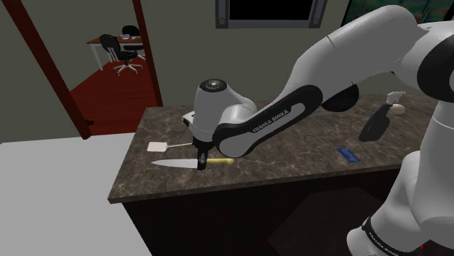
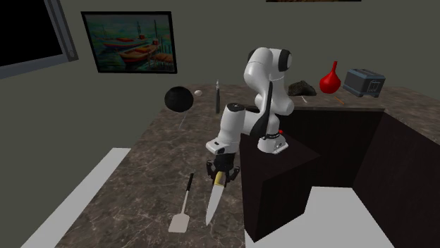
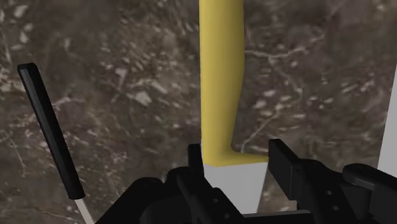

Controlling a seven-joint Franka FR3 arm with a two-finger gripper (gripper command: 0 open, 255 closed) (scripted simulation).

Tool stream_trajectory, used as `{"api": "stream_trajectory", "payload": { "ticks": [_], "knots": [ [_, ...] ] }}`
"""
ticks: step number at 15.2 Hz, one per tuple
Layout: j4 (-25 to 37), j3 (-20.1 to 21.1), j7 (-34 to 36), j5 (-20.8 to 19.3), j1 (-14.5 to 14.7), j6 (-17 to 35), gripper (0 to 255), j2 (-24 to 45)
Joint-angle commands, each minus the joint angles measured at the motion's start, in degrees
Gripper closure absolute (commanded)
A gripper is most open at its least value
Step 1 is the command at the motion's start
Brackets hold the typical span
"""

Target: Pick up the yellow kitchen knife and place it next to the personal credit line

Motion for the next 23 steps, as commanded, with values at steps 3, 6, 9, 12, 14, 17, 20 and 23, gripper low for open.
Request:
{"api": "stream_trajectory", "payload": {
  "ticks": [3, 6, 9, 12, 14, 17, 20, 23],
  "knots": [
    [1.0, 0.3, -0.8, 0.9, -0.2, -2.6, 255, -1.6],
    [1.8, 0.5, -1.4, 1.6, -0.3, -4.6, 255, -2.8],
    [2.8, 0.7, -1.9, 2.3, -0.4, -6.6, 255, -4.0],
    [3.9, 0.8, -2.4, 2.8, -0.5, -8.7, 255, -5.0],
    [1.5, 0.7, -3.5, 3.6, -1.0, -8.4, 255, -7.2],
    [-5.8, -0.1, -6.8, 5.8, -2.5, -6.6, 255, -13.0],
    [-12.5, -1.4, -10.3, 7.8, -3.5, -5.2, 255, -18.7],
    [-18.8, -3.1, -13.9, 9.5, -4.2, -4.4, 255, -24.4]
  ]
}}
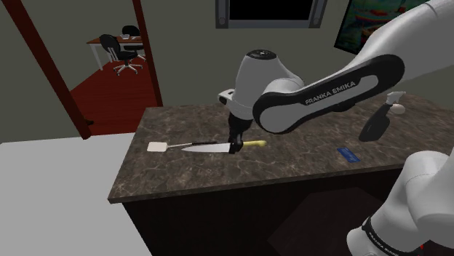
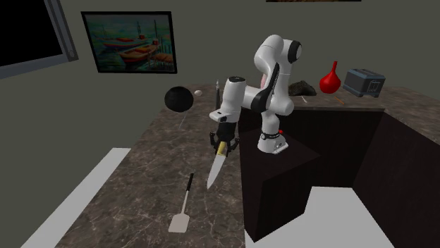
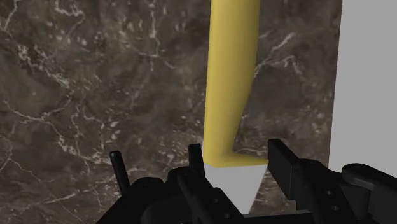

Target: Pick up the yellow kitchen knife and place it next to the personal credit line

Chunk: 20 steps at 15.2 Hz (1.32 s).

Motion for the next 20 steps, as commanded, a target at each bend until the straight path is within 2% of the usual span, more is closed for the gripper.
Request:
{"api": "stream_trajectory", "payload": {
  "ticks": [1, 6, 11, 15, 20],
  "knots": [
    [-4.2, -1.4, -2.8, 1.1, -0.6, 0.6, 255, -3.8],
    [-13.2, -5.4, -8.8, 2.3, -1.7, 0.4, 255, -13.1],
    [-20.9, -9.9, -14.6, 1.7, -3.6, -1.3, 255, -22.5],
    [-26.0, -13.9, -19.5, -0.1, -6.3, -3.8, 255, -30.1],
    [-30.6, -19.5, -26.3, -3.5, -11.1, -8.1, 255, -39.0]
  ]
}}
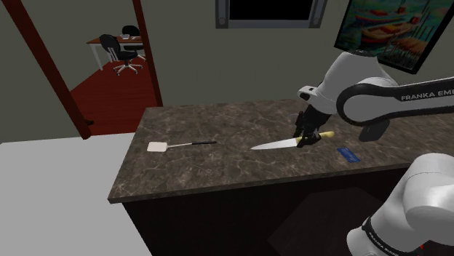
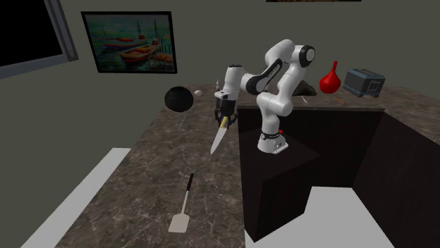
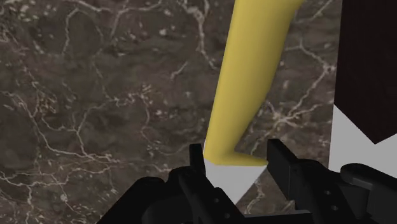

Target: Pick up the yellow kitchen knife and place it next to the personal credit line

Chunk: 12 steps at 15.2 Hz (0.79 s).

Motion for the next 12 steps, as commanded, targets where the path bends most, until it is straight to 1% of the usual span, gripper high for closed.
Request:
{"api": "stream_trajectory", "payload": {
  "ticks": [1, 7, 12],
  "knots": [
    [-1.9, -2.5, -3.2, -1.7, -2.5, -2.6, 255, -4.4],
    [-4.1, -10.2, -12.9, -7.1, -10.4, -8.3, 255, -12.1],
    [-3.5, -17.4, -21.6, -12.0, -17.0, -12.1, 255, -15.0]
  ]
}}
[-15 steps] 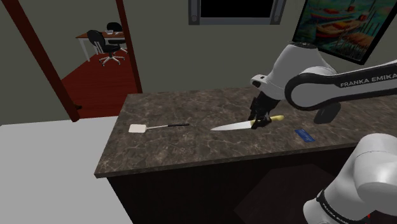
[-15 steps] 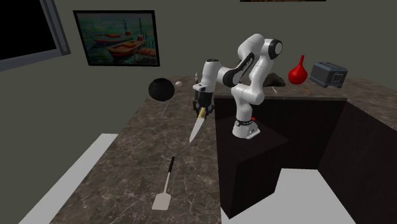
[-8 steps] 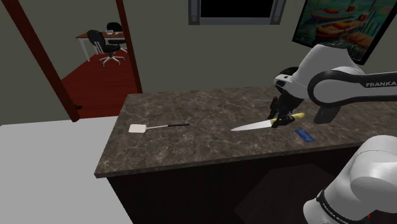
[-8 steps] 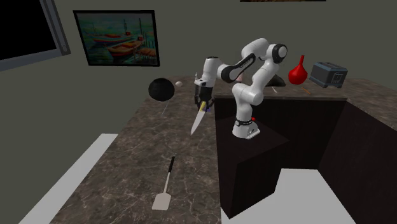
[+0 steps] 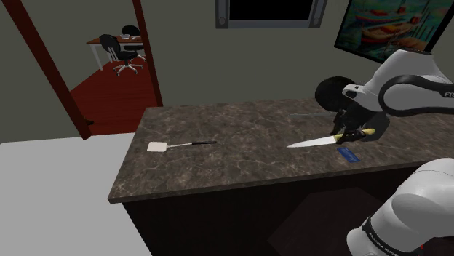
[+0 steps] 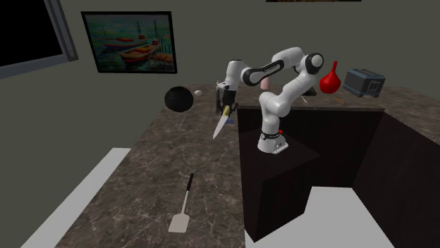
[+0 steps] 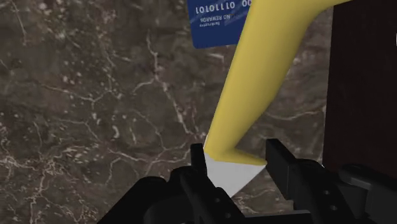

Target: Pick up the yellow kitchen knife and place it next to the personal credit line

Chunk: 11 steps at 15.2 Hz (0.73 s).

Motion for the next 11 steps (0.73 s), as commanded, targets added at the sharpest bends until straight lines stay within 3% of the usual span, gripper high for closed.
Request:
{"api": "stream_trajectory", "payload": {
  "ticks": [1, 7, 8, 9, 11],
  "knots": [
    [0.8, -3.2, -3.8, -2.1, -2.6, -1.4, 255, -0.5],
    [5.0, -12.1, -13.9, -7.4, -7.9, -3.8, 255, 0.9],
    [4.2, -10.3, -11.9, -6.3, -7.0, -3.7, 255, 0.4],
    [4.2, -10.3, -11.9, -6.3, -7.0, -3.6, 0, 0.4],
    [2.4, -4.7, 0.4, -5.3, -7.5, 1.2, 0, 5.6]
  ]
}}
